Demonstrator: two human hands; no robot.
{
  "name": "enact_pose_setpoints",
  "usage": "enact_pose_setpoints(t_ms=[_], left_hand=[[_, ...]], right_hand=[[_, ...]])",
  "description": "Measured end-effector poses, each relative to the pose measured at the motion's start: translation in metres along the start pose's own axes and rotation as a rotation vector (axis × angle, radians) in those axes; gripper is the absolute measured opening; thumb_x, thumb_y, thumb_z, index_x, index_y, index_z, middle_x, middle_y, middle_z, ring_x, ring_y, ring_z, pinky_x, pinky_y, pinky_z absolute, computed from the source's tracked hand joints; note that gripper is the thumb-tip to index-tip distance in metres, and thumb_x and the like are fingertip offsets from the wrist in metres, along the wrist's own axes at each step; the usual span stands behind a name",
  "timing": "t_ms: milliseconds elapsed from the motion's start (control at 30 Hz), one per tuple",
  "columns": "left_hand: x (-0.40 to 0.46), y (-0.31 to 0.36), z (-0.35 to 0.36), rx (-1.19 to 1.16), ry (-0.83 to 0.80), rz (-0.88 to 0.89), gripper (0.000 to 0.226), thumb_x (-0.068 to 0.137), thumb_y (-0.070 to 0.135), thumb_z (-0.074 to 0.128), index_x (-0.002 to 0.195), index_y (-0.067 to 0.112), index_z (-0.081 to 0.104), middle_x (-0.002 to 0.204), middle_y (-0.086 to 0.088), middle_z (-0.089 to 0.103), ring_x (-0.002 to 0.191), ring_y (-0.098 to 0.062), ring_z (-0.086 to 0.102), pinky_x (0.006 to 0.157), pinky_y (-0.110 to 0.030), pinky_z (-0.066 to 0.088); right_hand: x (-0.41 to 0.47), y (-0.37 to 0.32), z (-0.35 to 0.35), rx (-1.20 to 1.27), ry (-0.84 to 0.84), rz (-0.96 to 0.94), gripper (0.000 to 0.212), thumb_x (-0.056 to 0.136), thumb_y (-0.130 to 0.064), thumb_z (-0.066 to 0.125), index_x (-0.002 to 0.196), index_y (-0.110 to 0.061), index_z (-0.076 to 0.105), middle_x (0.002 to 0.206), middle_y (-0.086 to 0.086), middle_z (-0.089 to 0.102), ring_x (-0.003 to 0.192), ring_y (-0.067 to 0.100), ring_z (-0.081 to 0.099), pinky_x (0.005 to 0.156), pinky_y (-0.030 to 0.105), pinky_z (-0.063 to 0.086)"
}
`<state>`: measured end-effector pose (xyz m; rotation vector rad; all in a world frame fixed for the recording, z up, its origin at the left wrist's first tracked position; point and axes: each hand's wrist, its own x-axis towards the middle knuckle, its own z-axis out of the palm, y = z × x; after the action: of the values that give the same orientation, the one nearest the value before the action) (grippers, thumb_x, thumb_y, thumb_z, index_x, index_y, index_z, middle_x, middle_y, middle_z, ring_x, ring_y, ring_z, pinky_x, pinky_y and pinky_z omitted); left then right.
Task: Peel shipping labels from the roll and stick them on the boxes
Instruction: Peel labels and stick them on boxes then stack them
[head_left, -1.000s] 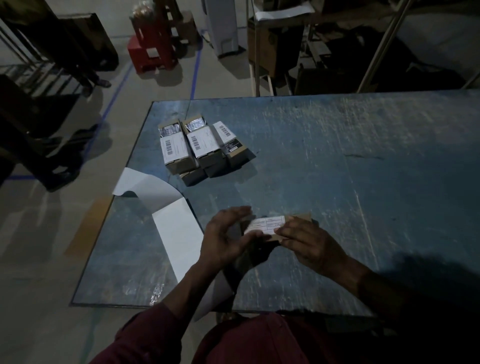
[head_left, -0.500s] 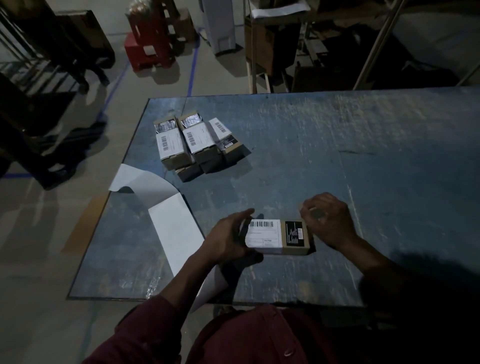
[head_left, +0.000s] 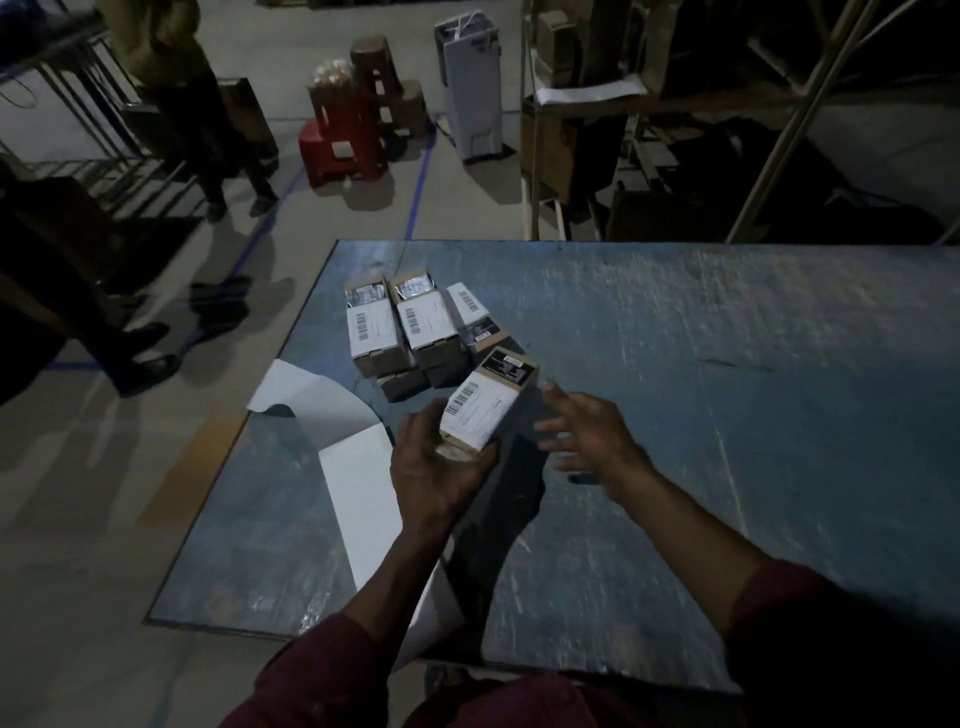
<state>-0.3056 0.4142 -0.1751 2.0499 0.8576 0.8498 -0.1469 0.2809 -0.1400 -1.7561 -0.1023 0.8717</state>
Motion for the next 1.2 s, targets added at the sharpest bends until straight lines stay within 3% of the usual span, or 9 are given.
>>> enact_pose_setpoints(t_ms=[133,333,400,633,767,900,1000,1133,1200], left_hand=[[0.004,0.008,0.013,-0.04,0.086,0.036,0.079,0.071,0.039,0.094,0.137,0.013,0.062,0.118,0.001,0.057,0.11,-0.014,0.06,0.091,-0.04,0.057],[0.033,0.01,0.007,-0.095,-0.113,0.1,0.096,0.072,0.047,0.094,0.152,0.023,0.047,0.141,0.008,0.052,0.131,-0.008,0.051,0.109,-0.02,0.044],[0.045,0.008,0.0,-0.08,-0.091,0.108,0.084,0.078,0.05,0.089,0.149,0.025,0.052,0.142,0.003,0.056,0.132,-0.014,0.053,0.11,-0.034,0.048],[0.125,-0.024,-0.04,-0.073,0.163,-0.275,0.08,0.084,0.045,0.08,0.151,0.013,0.05,0.151,-0.013,0.05,0.141,-0.029,0.045,0.116,-0.04,0.038],[0.173,-0.041,-0.049,-0.268,0.028,-0.6,0.078,0.096,0.051,0.066,0.159,0.013,0.04,0.166,-0.011,0.038,0.15,-0.029,0.039,0.122,-0.044,0.033],[0.174,-0.061,-0.036,-0.534,-0.105,-0.6,0.068,0.082,0.07,0.059,0.126,0.021,0.071,0.132,-0.004,0.072,0.112,-0.019,0.07,0.108,-0.046,0.05],[0.161,-0.058,-0.034,-0.477,-0.114,-0.572,0.065,0.082,0.076,0.058,0.123,0.027,0.073,0.125,0.005,0.074,0.115,-0.019,0.069,0.108,-0.049,0.05],[0.155,-0.046,-0.04,-0.37,-0.084,-0.528,0.041,0.099,0.06,0.054,0.118,0.028,0.072,0.124,0.0,0.073,0.112,-0.02,0.066,0.098,-0.042,0.05],[0.158,-0.048,-0.043,-0.331,-0.1,-0.513,0.052,0.099,0.065,0.051,0.122,0.025,0.073,0.126,-0.002,0.074,0.115,-0.023,0.067,0.101,-0.043,0.05]], right_hand=[[0.006,-0.021,0.038,0.141,-0.087,-0.006,0.038,0.085,-0.044,0.083,0.114,-0.021,0.073,0.109,0.006,0.079,0.098,0.027,0.074,0.08,0.042,0.061],[0.043,-0.071,0.036,0.191,0.01,-0.033,0.023,0.084,-0.014,0.082,0.105,-0.011,0.075,0.099,0.01,0.08,0.089,0.026,0.075,0.084,0.048,0.06],[0.063,-0.093,0.032,0.118,0.014,-0.081,0.02,0.084,-0.011,0.081,0.103,-0.014,0.075,0.097,0.006,0.08,0.092,0.024,0.075,0.084,0.045,0.06],[0.162,-0.133,0.04,-0.176,0.099,-0.135,0.01,0.08,-0.013,0.08,0.088,-0.019,0.08,0.097,0.005,0.08,0.088,0.023,0.077,0.08,0.044,0.062],[0.182,-0.134,0.061,-0.249,0.069,-0.102,0.016,0.087,-0.016,0.077,0.101,-0.01,0.079,0.096,0.01,0.078,0.084,0.027,0.074,0.072,0.035,0.057],[0.192,-0.12,0.081,-0.196,0.097,-0.105,0.009,0.091,-0.018,0.072,0.091,-0.01,0.075,0.096,0.015,0.077,0.087,0.033,0.076,0.086,0.051,0.063],[0.195,-0.113,0.092,-0.179,0.11,-0.145,0.012,0.095,-0.023,0.067,0.087,-0.018,0.074,0.099,0.013,0.078,0.09,0.032,0.076,0.089,0.048,0.062],[0.195,-0.112,0.093,-0.27,0.113,-0.202,0.017,0.099,-0.029,0.061,0.097,-0.021,0.076,0.101,0.009,0.078,0.09,0.028,0.075,0.08,0.033,0.058],[0.195,-0.109,0.091,-0.306,0.097,-0.218,0.018,0.1,-0.033,0.06,0.099,-0.024,0.075,0.103,0.008,0.078,0.09,0.026,0.074,0.082,0.033,0.057]])
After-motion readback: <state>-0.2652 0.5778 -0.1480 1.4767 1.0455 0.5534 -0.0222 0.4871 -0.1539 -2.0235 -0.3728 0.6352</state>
